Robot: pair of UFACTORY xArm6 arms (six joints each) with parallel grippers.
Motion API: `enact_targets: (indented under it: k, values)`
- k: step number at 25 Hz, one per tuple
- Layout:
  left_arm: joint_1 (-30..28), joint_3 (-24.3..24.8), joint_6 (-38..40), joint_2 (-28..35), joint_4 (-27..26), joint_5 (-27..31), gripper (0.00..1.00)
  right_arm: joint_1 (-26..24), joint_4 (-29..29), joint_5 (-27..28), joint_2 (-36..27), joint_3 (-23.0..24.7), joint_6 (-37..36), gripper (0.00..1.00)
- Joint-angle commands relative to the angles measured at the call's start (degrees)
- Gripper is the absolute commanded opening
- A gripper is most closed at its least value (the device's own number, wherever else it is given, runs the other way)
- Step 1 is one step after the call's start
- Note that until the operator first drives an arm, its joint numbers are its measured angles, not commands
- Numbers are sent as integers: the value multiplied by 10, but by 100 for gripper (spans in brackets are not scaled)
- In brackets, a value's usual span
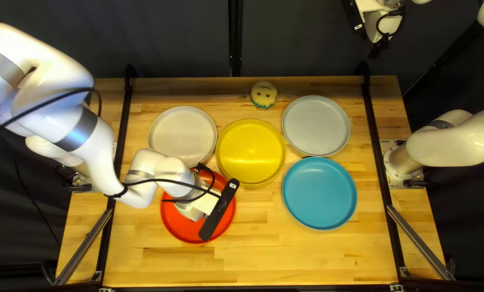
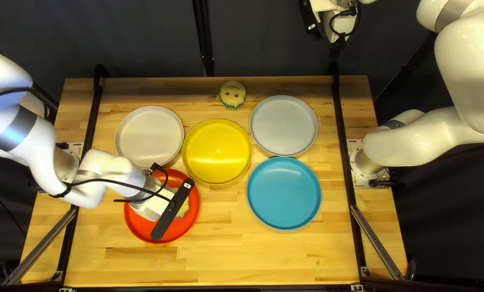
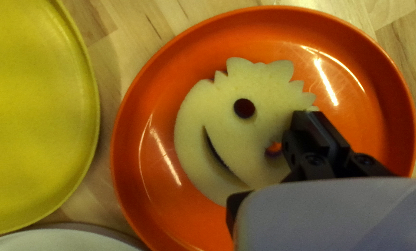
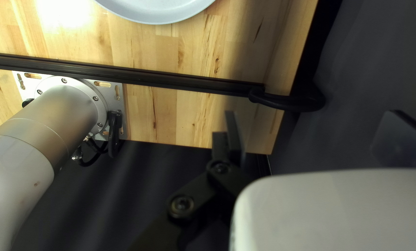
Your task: Pick up sponge and scrub the plate
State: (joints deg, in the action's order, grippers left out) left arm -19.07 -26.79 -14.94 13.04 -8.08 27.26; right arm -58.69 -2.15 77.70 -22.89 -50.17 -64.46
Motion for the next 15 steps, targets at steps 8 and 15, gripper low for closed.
enact_targets:
  k: [8, 15]
  values:
    - [148, 58, -96, 151, -14, 131, 0, 0, 0, 0, 0, 0, 0, 100]
    - [198, 72, -151, 160, -35, 128, 0, 0, 0, 0, 0, 0, 0, 100]
